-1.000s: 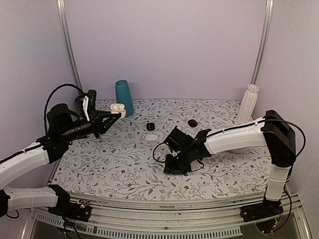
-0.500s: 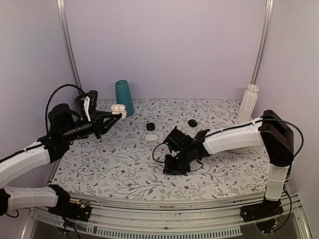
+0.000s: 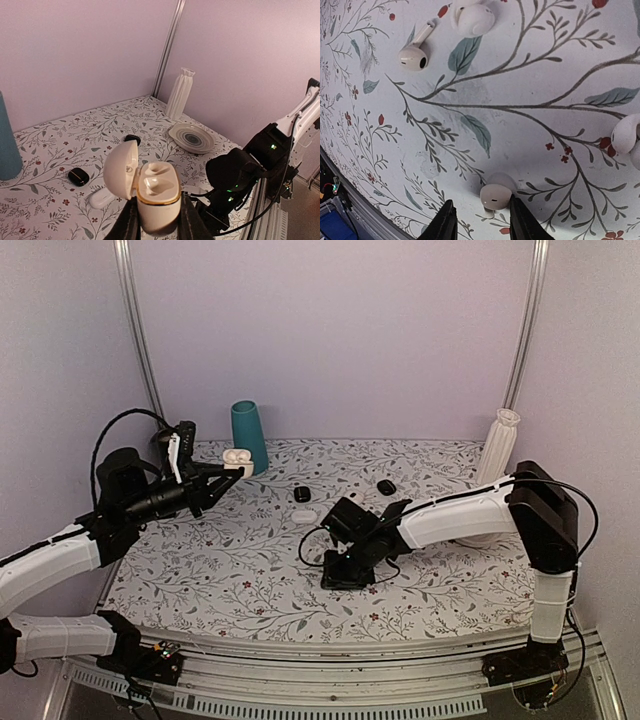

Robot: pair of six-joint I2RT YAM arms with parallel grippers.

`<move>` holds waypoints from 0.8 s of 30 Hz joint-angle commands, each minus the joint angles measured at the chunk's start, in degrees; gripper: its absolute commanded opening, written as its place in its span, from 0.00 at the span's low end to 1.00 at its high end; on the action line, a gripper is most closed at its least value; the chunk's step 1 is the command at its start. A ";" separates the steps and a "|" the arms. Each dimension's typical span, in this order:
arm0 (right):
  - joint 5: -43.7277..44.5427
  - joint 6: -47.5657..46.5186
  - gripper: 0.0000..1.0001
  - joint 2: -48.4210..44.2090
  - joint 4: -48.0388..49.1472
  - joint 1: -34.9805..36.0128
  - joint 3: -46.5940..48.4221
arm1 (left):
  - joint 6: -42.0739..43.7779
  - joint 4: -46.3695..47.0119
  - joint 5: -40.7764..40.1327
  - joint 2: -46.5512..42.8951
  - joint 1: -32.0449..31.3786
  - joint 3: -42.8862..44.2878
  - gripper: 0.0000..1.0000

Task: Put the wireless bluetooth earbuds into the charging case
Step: Adjust the left earbud at the center of the board.

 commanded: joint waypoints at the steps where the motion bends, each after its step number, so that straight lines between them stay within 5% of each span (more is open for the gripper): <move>1: 1.26 -2.18 0.36 1.88 -1.61 -0.38 3.38 | 0.18 1.19 0.49 -0.88 1.02 0.44 0.00; 24: 10.22 -19.26 0.36 5.61 -14.66 2.19 12.78 | -1.55 2.98 0.80 0.03 1.01 0.17 0.00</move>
